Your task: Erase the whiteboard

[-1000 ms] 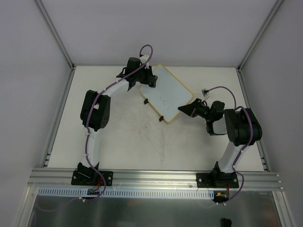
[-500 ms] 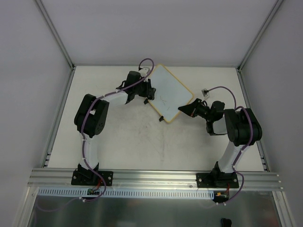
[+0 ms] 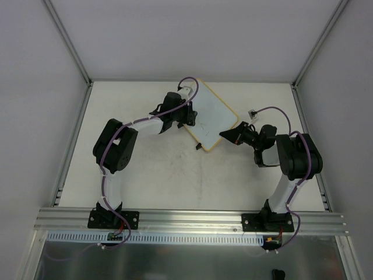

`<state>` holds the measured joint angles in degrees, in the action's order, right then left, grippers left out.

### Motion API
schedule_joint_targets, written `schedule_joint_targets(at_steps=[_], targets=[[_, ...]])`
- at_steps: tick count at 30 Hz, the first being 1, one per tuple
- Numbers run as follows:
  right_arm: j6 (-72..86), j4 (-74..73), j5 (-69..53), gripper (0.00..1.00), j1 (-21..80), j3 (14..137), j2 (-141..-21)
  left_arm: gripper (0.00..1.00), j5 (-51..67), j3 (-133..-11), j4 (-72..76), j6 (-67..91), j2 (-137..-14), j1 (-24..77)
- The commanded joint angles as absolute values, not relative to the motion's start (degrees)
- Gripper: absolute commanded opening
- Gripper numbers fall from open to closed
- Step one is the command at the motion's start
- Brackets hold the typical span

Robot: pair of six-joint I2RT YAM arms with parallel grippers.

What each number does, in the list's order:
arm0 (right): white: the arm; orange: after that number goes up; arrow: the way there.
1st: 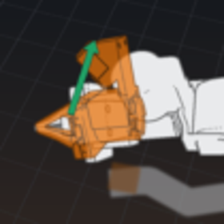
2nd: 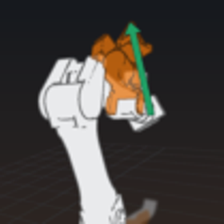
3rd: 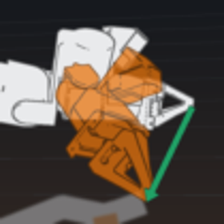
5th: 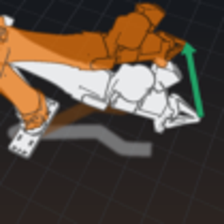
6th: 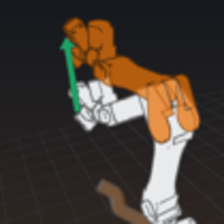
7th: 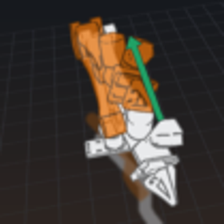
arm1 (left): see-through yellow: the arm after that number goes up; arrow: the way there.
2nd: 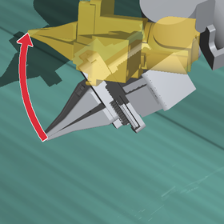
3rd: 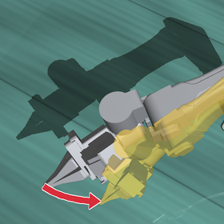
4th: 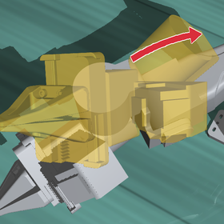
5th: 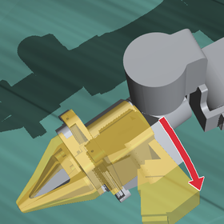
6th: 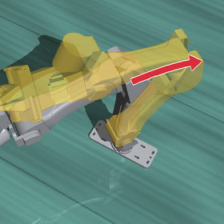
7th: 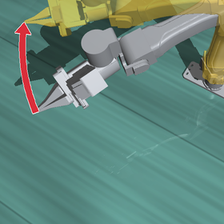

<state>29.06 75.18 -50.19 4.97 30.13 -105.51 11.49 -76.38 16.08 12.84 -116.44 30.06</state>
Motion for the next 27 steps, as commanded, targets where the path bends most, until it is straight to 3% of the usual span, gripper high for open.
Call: schedule_joint_targets(at_steps=[1,18,27], targets=[[27.69,87.71,-54.14,0.00,6.77,30.23,-104.41,0.00,20.48,-74.18,12.48,14.33,-118.83,39.54],[27.69,87.72,-54.40,0.00,7.03,30.85,-104.77,0.00,16.09,-67.24,21.27,20.56,-118.83,55.45],[27.60,87.71,-54.40,0.00,7.12,30.76,-104.68,0.00,13.88,-63.46,24.43,21.36,-116.54,53.80]])
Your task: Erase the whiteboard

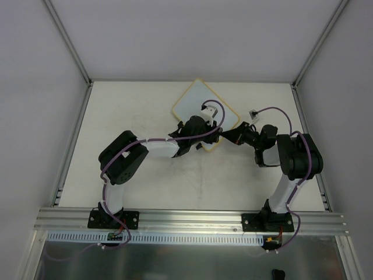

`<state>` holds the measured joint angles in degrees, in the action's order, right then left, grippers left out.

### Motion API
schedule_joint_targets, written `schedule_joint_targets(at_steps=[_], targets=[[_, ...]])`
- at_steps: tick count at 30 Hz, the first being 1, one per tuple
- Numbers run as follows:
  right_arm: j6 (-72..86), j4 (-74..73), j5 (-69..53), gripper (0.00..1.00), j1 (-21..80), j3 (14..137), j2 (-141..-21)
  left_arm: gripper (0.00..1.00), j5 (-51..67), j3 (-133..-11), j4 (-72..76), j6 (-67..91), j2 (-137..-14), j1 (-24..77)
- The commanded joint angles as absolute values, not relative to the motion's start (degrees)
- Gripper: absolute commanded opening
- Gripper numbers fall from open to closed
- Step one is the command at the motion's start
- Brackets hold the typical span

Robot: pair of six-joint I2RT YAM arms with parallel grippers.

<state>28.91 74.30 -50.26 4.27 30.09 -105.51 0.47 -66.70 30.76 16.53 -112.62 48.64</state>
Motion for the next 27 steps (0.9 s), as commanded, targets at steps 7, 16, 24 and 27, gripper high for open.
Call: schedule_joint_targets(at_steps=[7,16,24,27], targets=[[27.60,87.71,-54.32,0.00,7.12,30.67,-104.59,0.00,13.97,-58.19,27.24,21.36,-114.17,46.33],[27.60,87.71,-54.40,0.00,7.12,30.76,-104.68,0.00,6.94,-54.32,30.14,22.32,-112.41,41.06],[27.68,87.72,-54.40,0.00,7.12,30.76,-104.76,0.00,6.59,-54.23,31.20,26.27,-112.41,35.86],[27.69,87.71,-54.40,0.00,7.21,30.76,-104.77,0.00,7.56,-54.93,31.11,26.72,-112.24,34.46]])
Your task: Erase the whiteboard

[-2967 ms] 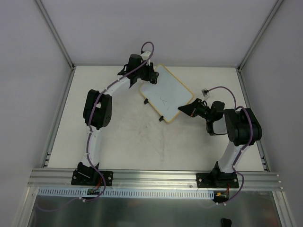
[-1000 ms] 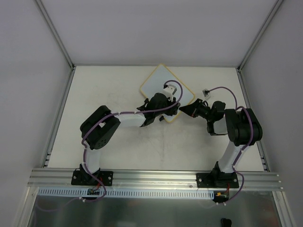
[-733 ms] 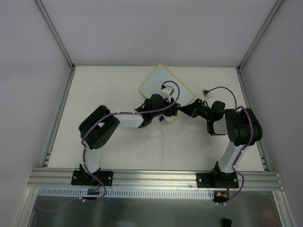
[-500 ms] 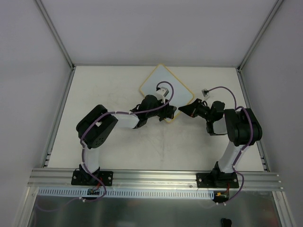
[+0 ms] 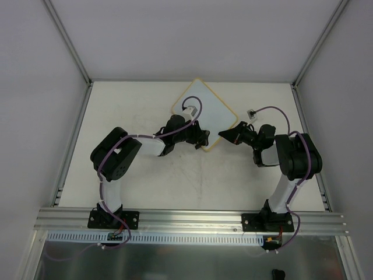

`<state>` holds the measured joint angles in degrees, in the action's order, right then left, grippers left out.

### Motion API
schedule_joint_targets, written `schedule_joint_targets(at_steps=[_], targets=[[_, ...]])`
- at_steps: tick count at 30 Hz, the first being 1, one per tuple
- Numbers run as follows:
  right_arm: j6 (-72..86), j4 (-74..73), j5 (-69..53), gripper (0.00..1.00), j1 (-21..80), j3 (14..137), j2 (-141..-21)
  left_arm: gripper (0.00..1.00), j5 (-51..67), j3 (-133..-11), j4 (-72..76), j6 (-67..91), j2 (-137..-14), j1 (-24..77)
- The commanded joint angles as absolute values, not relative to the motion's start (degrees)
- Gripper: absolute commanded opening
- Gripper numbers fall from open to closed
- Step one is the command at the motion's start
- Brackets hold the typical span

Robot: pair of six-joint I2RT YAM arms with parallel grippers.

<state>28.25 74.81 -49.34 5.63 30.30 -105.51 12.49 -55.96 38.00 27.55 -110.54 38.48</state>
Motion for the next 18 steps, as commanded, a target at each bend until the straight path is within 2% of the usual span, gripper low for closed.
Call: schedule_joint_targets(at_steps=[1,11,18], targets=[[27.69,87.71,-54.40,0.00,7.12,30.85,-104.77,0.00,8.25,-55.28,31.03,26.20,-112.24,34.11],[27.69,87.71,-54.49,0.00,7.12,30.85,-104.94,0.00,14.41,-61.08,28.57,30.58,-112.94,28.57],[27.69,87.71,-54.49,0.00,7.21,30.76,-104.77,0.00,16.60,-67.58,26.10,37.25,-114.60,28.39]])
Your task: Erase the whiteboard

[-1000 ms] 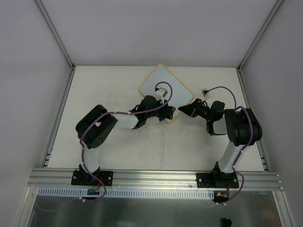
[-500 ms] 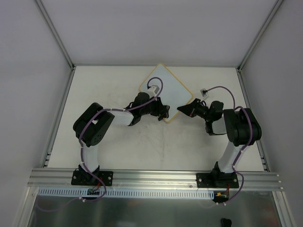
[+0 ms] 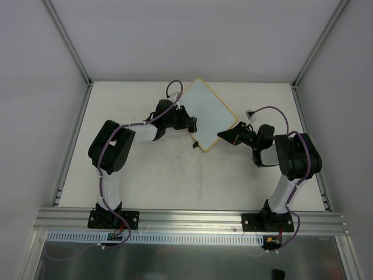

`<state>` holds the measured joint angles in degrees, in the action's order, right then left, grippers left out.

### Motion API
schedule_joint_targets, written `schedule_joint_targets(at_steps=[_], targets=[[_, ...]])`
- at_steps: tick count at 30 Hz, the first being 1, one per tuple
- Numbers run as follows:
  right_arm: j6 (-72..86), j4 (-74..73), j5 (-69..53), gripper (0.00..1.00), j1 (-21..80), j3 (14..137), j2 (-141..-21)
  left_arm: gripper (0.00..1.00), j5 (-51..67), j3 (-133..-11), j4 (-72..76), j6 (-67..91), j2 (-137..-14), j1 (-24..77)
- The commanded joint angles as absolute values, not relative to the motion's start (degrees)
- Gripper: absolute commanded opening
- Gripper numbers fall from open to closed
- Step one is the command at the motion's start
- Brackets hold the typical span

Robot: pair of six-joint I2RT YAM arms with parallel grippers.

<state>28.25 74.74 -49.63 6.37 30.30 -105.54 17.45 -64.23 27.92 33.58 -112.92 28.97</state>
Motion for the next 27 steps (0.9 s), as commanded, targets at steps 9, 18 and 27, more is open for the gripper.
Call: schedule_joint_targets(at_steps=[9,18,27], targets=[[27.60,87.71,-54.40,0.00,7.21,30.50,-104.50,0.00,17.76,-70.23,30.67,44.04,-119.00,31.19],[27.60,87.71,-54.40,0.00,7.12,30.59,-104.59,0.00,7.14,-61.71,39.90,40.78,-118.04,38.40],[27.60,87.71,-54.58,0.00,7.21,30.67,-104.59,0.00,1.67,-59.41,41.75,41.92,-116.72,48.33]])
